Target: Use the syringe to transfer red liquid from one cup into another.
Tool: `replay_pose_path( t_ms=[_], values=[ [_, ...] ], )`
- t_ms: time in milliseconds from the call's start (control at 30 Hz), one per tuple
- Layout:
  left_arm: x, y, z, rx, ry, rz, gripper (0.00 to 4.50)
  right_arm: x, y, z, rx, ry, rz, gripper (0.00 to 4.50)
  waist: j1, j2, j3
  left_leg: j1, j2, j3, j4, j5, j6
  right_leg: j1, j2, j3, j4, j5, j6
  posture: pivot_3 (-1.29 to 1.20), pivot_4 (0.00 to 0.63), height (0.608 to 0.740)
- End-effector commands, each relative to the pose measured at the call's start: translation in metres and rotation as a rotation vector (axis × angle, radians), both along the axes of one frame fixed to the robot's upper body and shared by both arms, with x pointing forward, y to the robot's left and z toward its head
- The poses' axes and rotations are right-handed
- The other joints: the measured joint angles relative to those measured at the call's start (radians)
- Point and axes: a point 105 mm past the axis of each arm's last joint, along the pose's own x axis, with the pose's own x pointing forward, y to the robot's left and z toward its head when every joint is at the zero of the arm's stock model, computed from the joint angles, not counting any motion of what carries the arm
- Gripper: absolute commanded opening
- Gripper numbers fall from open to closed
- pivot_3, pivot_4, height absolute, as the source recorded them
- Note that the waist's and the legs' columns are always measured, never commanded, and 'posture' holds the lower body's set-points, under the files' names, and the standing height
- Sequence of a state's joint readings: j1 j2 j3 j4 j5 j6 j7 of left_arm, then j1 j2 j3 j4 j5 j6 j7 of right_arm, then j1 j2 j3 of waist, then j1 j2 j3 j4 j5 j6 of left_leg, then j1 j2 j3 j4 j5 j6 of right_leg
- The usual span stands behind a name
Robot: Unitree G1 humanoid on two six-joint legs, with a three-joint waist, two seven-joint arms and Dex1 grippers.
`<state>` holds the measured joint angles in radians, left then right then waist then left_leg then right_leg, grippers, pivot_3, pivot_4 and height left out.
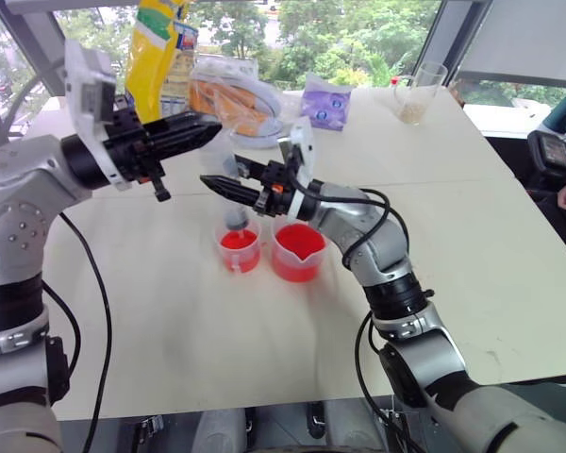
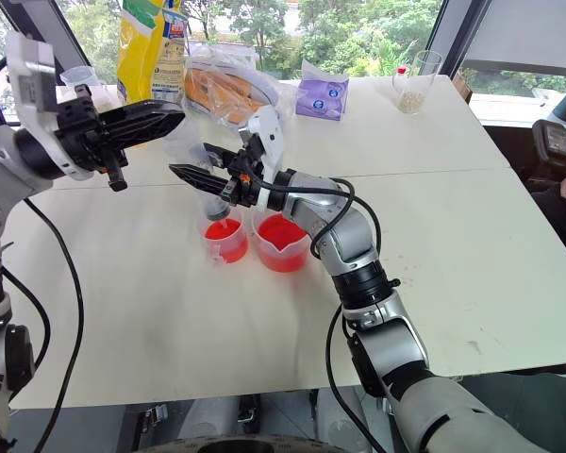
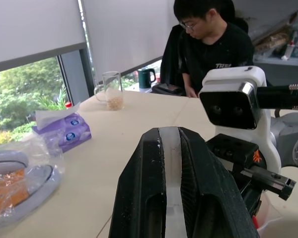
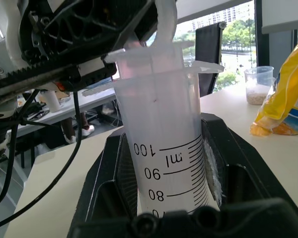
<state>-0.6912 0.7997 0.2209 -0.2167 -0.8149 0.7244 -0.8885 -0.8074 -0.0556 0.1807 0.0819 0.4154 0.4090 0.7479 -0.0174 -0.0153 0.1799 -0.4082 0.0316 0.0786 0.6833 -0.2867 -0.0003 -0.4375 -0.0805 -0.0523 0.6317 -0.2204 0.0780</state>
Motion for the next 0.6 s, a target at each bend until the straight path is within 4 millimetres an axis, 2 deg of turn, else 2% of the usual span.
replay_pose_path(
  t_ms=[33, 233, 333, 433, 600],
  values=[
    [-0.001, -0.008, -0.027, 0.086, 0.085, -0.023, 0.05, -0.006, -0.015, 0.063, 0.181, -0.138, -0.02, 1.41, 0.0, 0.0, 0.0, 0.0, 0.0, 0.0, 0.0, 0.0, 0.0, 0.0, 0.0, 0.0, 0.0, 0.0, 0.0, 0.0, 0.15, 0.74],
    [-0.002, -0.009, -0.03, 0.088, 0.094, -0.019, 0.05, -0.007, -0.016, 0.064, 0.181, -0.131, -0.02, 1.41, 0.0, 0.0, 0.0, 0.0, 0.0, 0.0, 0.0, 0.0, 0.0, 0.0, 0.0, 0.0, 0.0, 0.0, 0.0, 0.0, 0.15, 0.74],
    [-0.001, -0.008, -0.025, 0.063, 0.097, -0.015, 0.05, -0.007, -0.015, 0.059, 0.167, -0.122, -0.016, 1.41, 0.0, 0.0, 0.0, 0.0, 0.0, 0.0, 0.0, 0.0, 0.0, 0.0, 0.0, 0.0, 0.0, 0.0, 0.0, 0.0, 0.15, 0.74],
    [0.0, -0.006, -0.019, 0.039, 0.097, -0.005, 1.29, -0.007, -0.013, 0.052, 0.152, -0.105, -0.012, 1.41, 0.002, 0.0, 0.0, 0.0, 0.0, 0.0, 0.0, 0.0, 0.0, 0.0, 0.0, 0.0, 0.0, 0.0, 0.0, 0.0, 0.15, 0.74],
    [0.001, 0.005, -0.006, 0.015, 0.055, 0.045, 3.88, -0.008, -0.009, 0.032, 0.116, -0.044, 0.002, 1.41, -0.001, 0.0, 0.0, 0.0, 0.0, 0.0, 0.0, 0.0, 0.0, 0.0, 0.0, 0.0, 0.0, 0.0, 0.0, 0.0, 0.15, 0.74]
  ],
)
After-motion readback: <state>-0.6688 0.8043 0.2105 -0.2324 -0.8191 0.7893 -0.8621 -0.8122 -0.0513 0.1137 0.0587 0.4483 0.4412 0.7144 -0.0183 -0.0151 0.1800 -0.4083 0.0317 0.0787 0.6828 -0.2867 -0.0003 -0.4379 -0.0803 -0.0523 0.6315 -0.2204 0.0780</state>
